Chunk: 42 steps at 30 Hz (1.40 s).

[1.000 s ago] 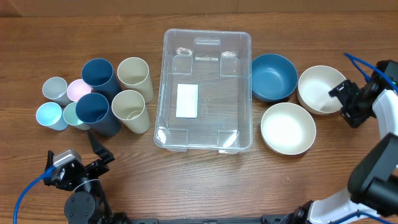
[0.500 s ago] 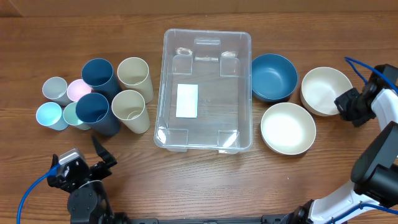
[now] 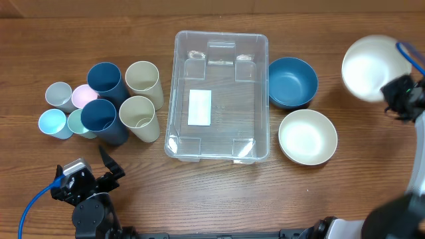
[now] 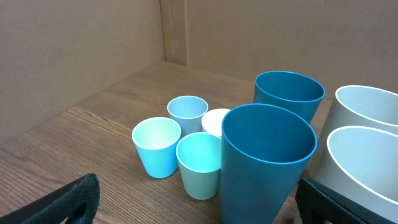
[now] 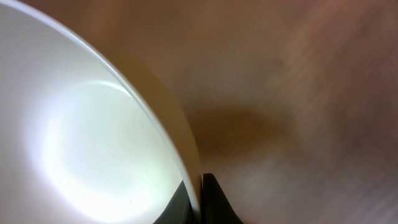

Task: Pack container

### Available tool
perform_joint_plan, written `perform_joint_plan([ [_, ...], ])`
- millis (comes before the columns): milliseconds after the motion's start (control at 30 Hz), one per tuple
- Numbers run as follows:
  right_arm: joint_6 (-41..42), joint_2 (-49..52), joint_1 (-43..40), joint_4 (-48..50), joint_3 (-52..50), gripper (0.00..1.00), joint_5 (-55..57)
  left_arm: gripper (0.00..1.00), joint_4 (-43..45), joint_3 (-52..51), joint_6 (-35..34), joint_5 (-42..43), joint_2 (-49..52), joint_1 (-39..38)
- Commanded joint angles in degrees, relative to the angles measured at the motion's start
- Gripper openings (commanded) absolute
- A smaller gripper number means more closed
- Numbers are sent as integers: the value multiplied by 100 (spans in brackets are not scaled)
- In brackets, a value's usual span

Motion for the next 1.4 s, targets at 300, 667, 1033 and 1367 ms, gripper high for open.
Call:
perform_joint_plan([
  [300, -1335, -1027, 4308, 479, 315, 4, -358, 100, -273, 76, 90, -96, -28, 31],
  [667, -1329, 1572, 4972, 2039, 315, 4, 608, 100, -938, 76, 90, -57, -28, 31],
  [1033, -1025, 2256, 4972, 2686, 326, 32, 688, 100, -935, 76, 87, -52, -28, 31],
  [1367, -1045, 1211, 4918, 1176, 1600, 63, 570, 100, -935, 76, 87, -52, -28, 31],
])
